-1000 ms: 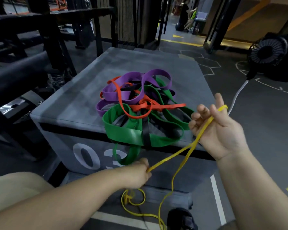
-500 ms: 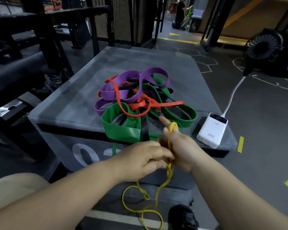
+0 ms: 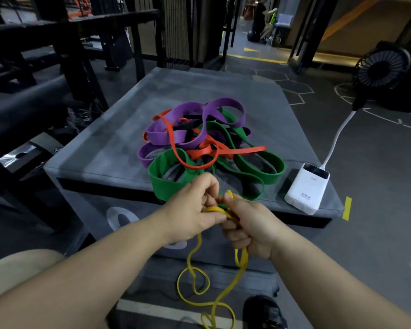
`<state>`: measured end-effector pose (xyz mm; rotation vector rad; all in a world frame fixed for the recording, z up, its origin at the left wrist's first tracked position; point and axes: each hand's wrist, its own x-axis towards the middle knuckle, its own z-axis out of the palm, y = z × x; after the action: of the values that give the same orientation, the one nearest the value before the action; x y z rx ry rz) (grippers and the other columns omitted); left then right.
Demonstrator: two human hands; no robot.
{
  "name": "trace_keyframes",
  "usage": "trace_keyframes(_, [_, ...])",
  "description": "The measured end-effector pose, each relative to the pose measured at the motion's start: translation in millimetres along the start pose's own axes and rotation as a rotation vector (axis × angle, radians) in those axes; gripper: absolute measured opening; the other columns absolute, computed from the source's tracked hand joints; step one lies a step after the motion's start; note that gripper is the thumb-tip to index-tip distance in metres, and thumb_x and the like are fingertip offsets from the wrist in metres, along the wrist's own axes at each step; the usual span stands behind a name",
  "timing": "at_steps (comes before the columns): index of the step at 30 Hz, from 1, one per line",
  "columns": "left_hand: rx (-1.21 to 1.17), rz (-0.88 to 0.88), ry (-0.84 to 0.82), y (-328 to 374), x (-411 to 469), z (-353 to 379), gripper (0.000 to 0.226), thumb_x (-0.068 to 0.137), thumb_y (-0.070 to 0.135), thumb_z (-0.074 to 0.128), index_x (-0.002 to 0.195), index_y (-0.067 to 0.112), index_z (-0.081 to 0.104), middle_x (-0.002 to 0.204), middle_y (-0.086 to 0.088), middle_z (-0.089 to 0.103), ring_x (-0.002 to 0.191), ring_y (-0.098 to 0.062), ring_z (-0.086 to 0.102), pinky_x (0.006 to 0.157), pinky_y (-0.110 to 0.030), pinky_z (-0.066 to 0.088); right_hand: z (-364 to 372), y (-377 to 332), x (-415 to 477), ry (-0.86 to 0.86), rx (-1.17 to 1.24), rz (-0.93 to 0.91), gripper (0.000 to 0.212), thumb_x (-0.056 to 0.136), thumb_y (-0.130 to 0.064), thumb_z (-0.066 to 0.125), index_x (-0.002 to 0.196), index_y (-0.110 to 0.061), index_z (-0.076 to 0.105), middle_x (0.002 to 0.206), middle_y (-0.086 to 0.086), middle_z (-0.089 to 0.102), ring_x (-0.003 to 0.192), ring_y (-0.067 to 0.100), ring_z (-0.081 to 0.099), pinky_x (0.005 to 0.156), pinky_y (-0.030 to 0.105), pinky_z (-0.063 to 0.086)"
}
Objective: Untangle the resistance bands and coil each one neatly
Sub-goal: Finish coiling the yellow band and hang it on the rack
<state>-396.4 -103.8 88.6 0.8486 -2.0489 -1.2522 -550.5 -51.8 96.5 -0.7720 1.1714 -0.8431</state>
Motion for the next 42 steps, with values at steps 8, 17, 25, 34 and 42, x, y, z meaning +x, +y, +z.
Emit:
trace_keyframes(8, [0.034,0.056,0.152,1,4,-18,0.036,0.076,0.015,0.078,0.081,0.028,0.045,0.073,0.006,0.049,0.059,-0.01,0.047,0.058,-0.026,0.043,-5,-7,-9,-0.083,-0.056,0.021,0.043,0.095,-0.053,0.039,0.082,-0.017,0.059,0.059,-0.001,0.023,0.04,0.006,0.015,0.039,0.015,0.009])
trace_keyframes(17, [-0.254,-0.041,0.017,-5,3,-3,0.014,0.081,0.037,0.062,0.089,0.027,0.065,0.08,0.008,0.063,0.076,-0.009,0.055,0.071,-0.023,0.045,-4,-6,-12,-0.417,0.067,0.012,0.056,0.086,-0.066,0.039,0.065,-0.015,0.046,0.05,-0.005,0.026,0.036,0.005,0.017,0.034,0.012,0.014])
trace_keyframes(25, [-0.487,-0.194,-0.06,-3,-3,10,0.028,0.09,0.039,0.043,0.081,0.016,0.056,0.071,0.002,0.058,0.067,-0.008,0.052,0.063,-0.02,0.041,-12,-9,-11,-0.492,0.083,0.004,0.048,0.075,-0.064,0.069,0.068,-0.019,0.054,0.052,-0.006,0.032,0.036,0.002,0.026,0.033,0.012,0.025])
trace_keyframes(34, [-0.493,-0.274,-0.117,-11,-3,10,0.037,0.092,0.047,0.045,0.088,0.011,0.054,0.065,0.0,0.055,0.061,-0.015,0.056,0.072,-0.038,0.049,-27,-19,-7,-0.695,0.354,-0.068,0.037,0.092,-0.051,0.056,0.076,-0.017,0.057,0.053,-0.009,0.036,0.039,0.004,0.031,0.039,0.013,0.031])
trace_keyframes(42, [-0.475,-0.276,-0.088,-10,-4,25,0.037,0.1,0.035,0.032,0.071,0.013,0.038,0.059,0.005,0.031,0.052,-0.009,0.032,0.051,-0.015,0.034,-42,-32,-11,-0.703,0.578,-0.189,0.029,0.104,-0.027,0.037,0.095,-0.005,0.054,0.066,-0.001,0.037,0.061,0.013,0.034,0.059,0.024,0.034])
